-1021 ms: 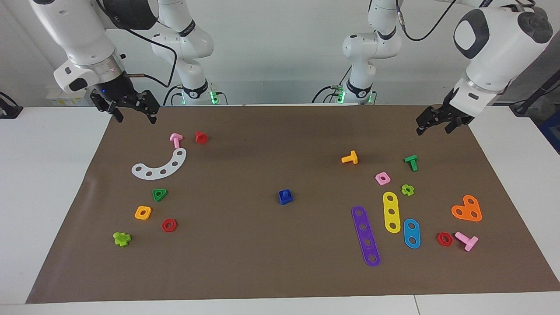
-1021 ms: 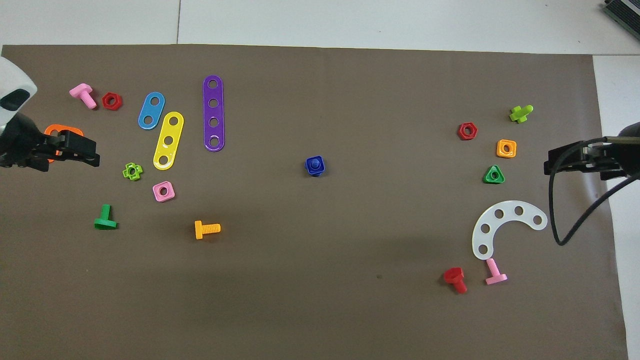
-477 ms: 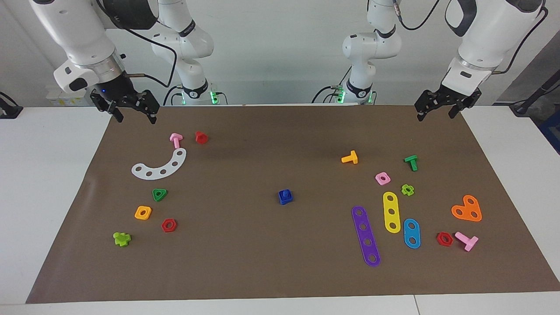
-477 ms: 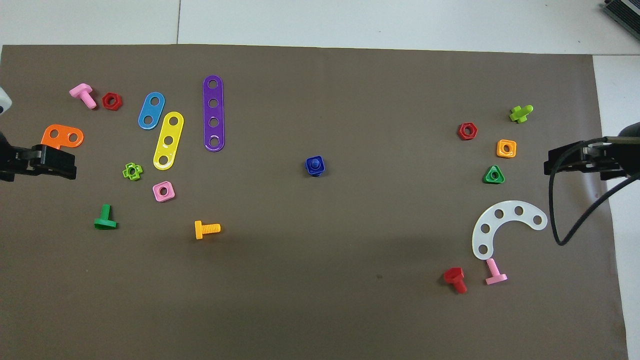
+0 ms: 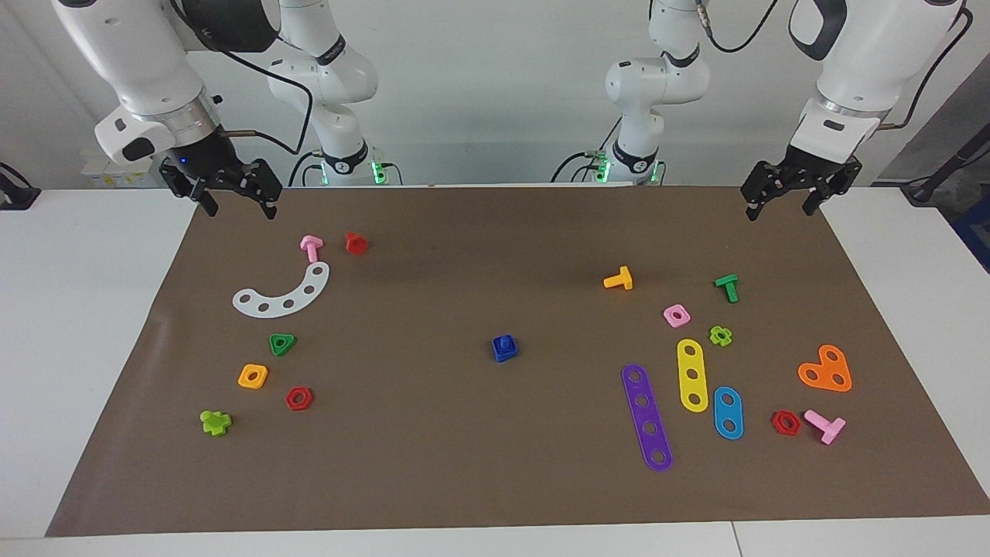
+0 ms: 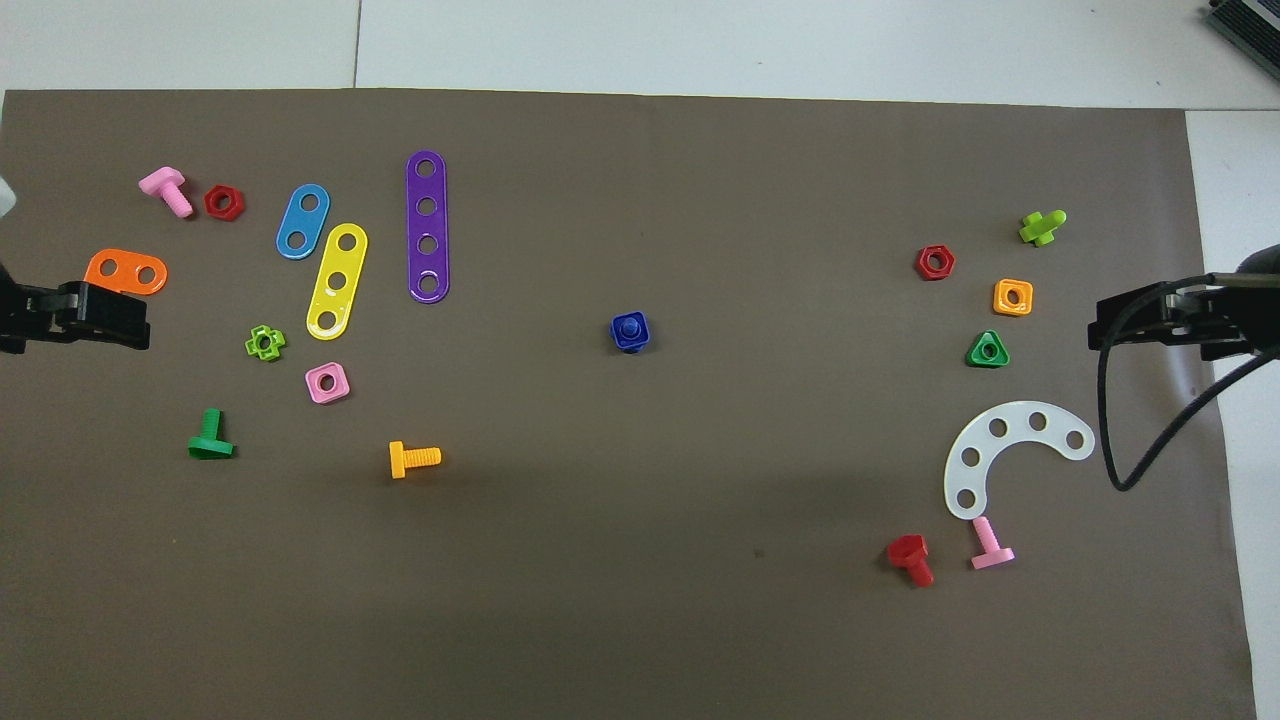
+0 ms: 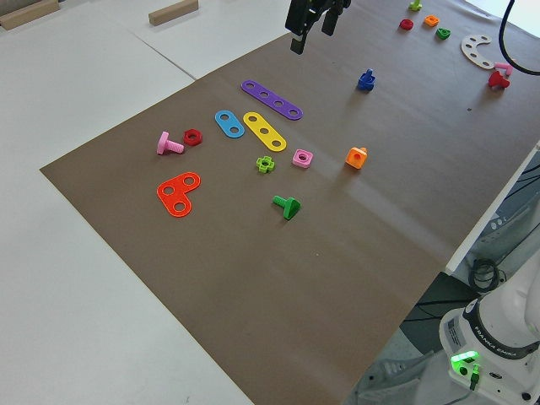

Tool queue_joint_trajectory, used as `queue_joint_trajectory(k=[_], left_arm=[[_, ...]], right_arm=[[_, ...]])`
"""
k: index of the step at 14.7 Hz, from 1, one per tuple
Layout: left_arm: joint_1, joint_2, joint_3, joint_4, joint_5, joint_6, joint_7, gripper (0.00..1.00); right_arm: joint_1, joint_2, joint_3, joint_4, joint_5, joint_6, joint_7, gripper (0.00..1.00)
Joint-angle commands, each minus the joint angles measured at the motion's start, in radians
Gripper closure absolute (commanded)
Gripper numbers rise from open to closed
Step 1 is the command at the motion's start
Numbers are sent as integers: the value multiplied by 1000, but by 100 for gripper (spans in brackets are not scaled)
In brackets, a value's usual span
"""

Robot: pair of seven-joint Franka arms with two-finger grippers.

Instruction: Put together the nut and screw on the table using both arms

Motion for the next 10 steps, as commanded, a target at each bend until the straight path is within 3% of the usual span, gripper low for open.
queue_joint_trajectory(k=[1, 10], left_arm=[[-9, -13, 9, -13, -5, 21, 0, 0], [-1, -19, 9, -27, -54, 16, 25, 0]], right_arm=[[1, -29, -6, -35, 13, 16, -9, 0], [1, -29, -6, -35, 15, 16, -9, 0]])
